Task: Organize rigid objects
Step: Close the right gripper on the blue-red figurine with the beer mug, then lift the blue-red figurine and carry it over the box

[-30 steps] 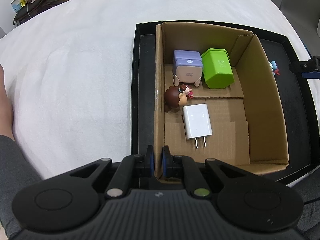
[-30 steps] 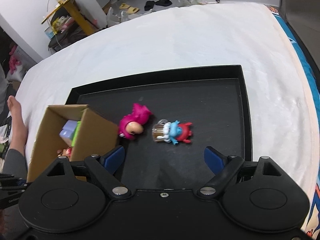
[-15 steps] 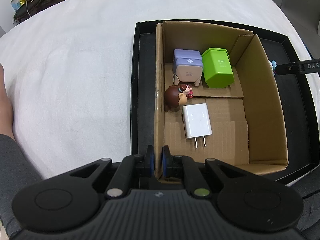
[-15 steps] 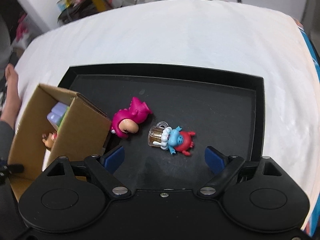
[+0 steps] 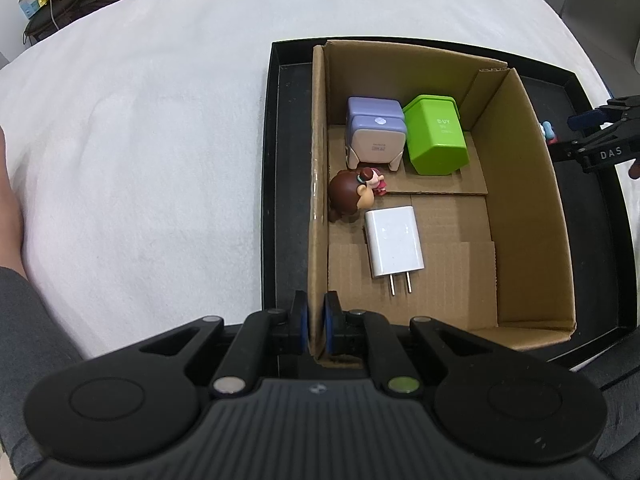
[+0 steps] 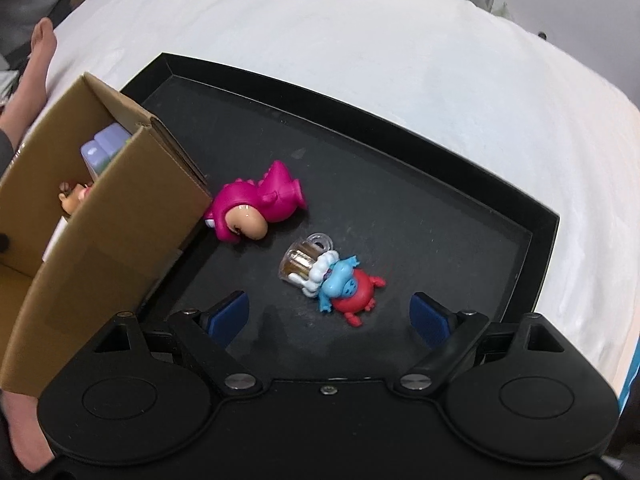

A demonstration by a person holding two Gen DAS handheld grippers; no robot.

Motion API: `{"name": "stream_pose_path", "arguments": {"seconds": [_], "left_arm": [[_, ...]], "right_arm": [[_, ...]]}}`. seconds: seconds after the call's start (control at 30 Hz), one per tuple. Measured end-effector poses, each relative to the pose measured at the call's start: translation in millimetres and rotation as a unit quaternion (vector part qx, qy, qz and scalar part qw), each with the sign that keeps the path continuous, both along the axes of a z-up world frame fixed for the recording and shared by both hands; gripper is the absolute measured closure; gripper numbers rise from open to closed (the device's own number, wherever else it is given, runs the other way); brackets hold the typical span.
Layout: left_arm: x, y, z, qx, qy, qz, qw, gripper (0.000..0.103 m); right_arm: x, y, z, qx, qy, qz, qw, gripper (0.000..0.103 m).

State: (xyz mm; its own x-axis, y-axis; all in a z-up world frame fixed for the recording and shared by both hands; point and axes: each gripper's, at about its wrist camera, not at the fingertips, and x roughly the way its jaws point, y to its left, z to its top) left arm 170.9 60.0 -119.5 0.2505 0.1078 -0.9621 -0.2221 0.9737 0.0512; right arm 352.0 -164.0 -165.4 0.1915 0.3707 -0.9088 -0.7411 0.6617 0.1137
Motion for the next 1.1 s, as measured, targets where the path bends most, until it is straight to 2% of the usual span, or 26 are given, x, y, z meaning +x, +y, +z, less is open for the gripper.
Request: {"name": "stream_pose_path", "arguments": {"seconds": [0.27,0.43,0.6,0.7,0.8,0.83,0.97,1.1], "left_arm": [[-1,1,-1,-0.002,-0.003,0.004,1.0000,0.096],[-2,1,0,-0.004,-0.005,0.004,1.0000,0.096],[-1,0,1,-0.002,-0.004,0.004,1.0000,0.096],[-1,1,1,-0.003,-0.004,0.005,1.0000,0.096],[-1,1,0,-0.003,-0.004,0.006,1.0000,0.096],[-1,1,-1,-0.003,-0.004,0.006,1.0000,0.096],[-1,1,-1,-0.004,-0.004,0.005,1.0000,0.095],[-1,1,0,-0.002,-0.004,0.004,1.0000,0.096]], "right_arm": [[-3,7,-11,-0.008,-0.033,0.020,0.999,0.018],[-5,15,-20,-0.017,-0.042,0.038,0.998,0.024],[-6,24,-22,-0.014,-0.049,0.049,0.997,0.025],[-7,26,-20,-0.017,-0.046,0.062,0.997,0.032],[-9,27,-14,-0.025,-0.039,0.070,0.996,0.053],[-10,27,-12,-0.028,-0.035,0.076,0.996,0.056],[-23,29,-8,-0.052,-0.035,0.097,0.993,0.058],[-29,21,-6,-0.054,-0.029,0.074,0.995,0.058]]}}
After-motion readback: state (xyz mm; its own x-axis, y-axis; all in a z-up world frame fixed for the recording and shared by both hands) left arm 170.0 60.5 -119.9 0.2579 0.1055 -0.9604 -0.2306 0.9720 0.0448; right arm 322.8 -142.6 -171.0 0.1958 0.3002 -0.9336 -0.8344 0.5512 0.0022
